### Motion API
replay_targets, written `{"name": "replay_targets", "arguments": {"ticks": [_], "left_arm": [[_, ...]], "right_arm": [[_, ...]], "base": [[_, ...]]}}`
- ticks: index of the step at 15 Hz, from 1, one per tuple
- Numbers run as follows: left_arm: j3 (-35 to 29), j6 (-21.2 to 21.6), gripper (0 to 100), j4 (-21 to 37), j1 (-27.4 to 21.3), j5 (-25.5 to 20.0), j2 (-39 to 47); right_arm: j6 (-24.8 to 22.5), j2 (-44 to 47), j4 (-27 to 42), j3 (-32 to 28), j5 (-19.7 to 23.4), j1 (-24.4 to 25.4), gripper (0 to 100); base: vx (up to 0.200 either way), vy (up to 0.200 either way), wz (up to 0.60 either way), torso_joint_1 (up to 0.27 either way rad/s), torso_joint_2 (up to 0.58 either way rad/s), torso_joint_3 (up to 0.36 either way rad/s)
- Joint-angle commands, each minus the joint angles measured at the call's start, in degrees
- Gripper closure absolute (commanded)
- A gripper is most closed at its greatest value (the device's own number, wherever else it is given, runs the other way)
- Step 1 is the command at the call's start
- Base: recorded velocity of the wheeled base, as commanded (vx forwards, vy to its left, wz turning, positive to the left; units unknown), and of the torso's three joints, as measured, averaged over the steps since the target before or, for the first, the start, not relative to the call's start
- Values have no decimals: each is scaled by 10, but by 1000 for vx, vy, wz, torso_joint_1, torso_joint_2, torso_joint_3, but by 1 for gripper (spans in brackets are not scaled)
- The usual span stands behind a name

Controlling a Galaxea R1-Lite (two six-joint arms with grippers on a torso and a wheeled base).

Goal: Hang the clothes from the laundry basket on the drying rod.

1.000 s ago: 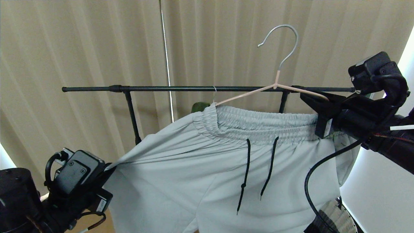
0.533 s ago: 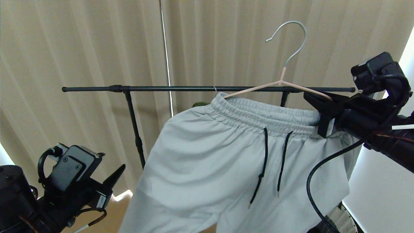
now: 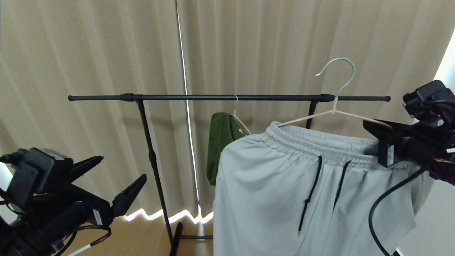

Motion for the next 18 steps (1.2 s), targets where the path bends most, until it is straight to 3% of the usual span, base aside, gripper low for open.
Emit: {"name": "replay_targets", "arguments": {"ticks": [1, 3, 6, 10, 13, 18], "left_arm": [[-21, -42, 0, 0, 3, -17, -18], [-49, -83, 0, 1, 3, -34, -6], [-50, -88, 0, 0, 3, -36, 6], [-42, -83, 0, 0, 4, -36, 43], [-46, -84, 0, -5, 32, -36, 72], [-28, -85, 0, -35, 31, -55, 72]], "right_arm": [[-1, -75, 77, 22, 0, -58, 100], [-2, -116, 159, 21, -7, -97, 100], [-16, -161, 222, 14, -47, -159, 100], [-45, -142, 223, 12, -69, -208, 100], [-45, -115, 217, 11, -111, -211, 100], [-42, -107, 212, 9, -112, -207, 100]], "base": [[0, 0, 0, 0, 0, 0], [0, 0, 0, 0, 0, 0], [0, 0, 0, 0, 0, 0], [0, 0, 0, 0, 0, 0], [0, 0, 0, 0, 0, 0], [40, 0, 0, 0, 0, 0]]}}
